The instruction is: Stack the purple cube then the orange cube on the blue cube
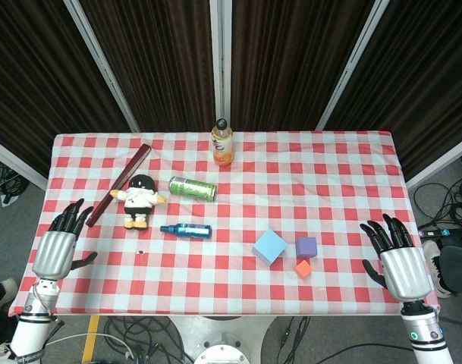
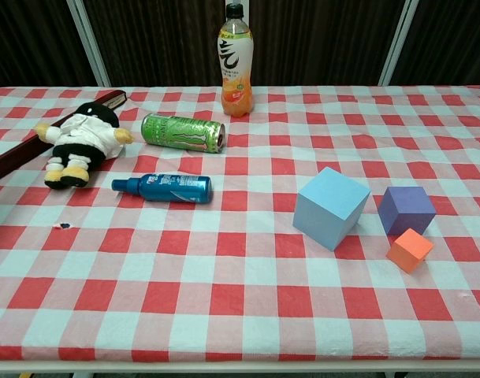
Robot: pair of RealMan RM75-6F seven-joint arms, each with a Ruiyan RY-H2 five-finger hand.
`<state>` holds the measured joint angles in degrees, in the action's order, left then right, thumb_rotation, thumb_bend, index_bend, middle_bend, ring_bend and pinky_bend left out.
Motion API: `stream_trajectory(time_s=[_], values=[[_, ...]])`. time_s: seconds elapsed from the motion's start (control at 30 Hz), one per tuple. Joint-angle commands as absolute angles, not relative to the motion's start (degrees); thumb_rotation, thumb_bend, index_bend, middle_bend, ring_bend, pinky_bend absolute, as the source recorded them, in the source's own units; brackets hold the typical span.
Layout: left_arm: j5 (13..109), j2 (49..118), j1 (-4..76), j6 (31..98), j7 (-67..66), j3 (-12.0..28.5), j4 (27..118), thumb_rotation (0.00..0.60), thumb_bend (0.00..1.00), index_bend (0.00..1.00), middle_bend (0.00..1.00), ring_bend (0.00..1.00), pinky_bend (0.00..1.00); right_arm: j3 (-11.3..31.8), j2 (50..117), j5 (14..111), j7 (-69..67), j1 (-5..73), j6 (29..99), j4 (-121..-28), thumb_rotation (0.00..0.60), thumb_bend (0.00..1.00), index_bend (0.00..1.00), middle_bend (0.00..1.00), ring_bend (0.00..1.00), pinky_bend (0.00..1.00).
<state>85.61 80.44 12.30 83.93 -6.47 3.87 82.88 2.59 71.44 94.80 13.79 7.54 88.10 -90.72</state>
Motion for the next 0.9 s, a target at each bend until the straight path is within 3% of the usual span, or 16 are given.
stream_trajectory(time_s=[0.03,0.3,0.47,0.53,0.6,0.73,0.83,0.9], values=[[85.24,80.64,12.21,84.04,-6.69,4.22,82.91,0.6,0.0,0.16,0.11,0.08,0.2,2.65,71.43,94.92,13.6,7.61,88.15,-90.58,0.6,0.17,0.17,0.19,0.02,0.1],[85.22,80.48,12.34,83.88,-6.28,4.52,83.18,0.6,0.0,0.16,0.11,0.08,0.21,3.65,68.85,94.93,15.43,8.97,86.64,-93.29,0.6,0.17,0.17,0.2,0.02,0.1],[85.36,79.96,12.24,83.99,-5.8,4.52,83.28,0.6,0.0,0.16,0.11,0.08,0.21,4.65,63.33,95.7,20.59,12.24,81.78,-97.38,0.6,0.17,0.17,0.22,0.05,0.1],[85.29,79.9,12.13,84.08,-5.74,4.53,83.53,0.6,0.0,0.16,0.11,0.08,0.21,4.87,61.65,95.92,22.85,13.57,79.57,-98.31,0.6,0.17,0.17,0.24,0.1,0.15],[85.4,79.87,12.06,84.13,-6.04,4.41,83.79,0.6,0.0,0.16,0.11,0.08,0.2,5.21,59.75,94.76,23.9,15.43,75.77,-99.87,0.6,0.17,0.18,0.33,0.21,0.27],[86.77,79.89,12.33,84.33,-6.38,3.98,84.11,0.6,0.0,0.16,0.11,0.08,0.21,5.5,55.8,87.81,19.08,21.33,61.65,-103.64,0.6,0.11,0.19,0.74,0.65,0.62],[87.1,79.89,12.32,84.18,-6.51,3.65,84.11,0.6,0.0,0.16,0.11,0.08,0.21,6.17,54.44,79.59,20.63,27.1,49.37,-104.99,0.6,0.04,0.17,0.89,0.79,0.75],[86.98,79.75,12.3,84.05,-6.49,3.64,83.97,0.6,0.0,0.16,0.11,0.08,0.21,6.36,55.49,76.28,24.05,29.22,46.53,-104.52,0.6,0.01,0.16,0.92,0.82,0.77]])
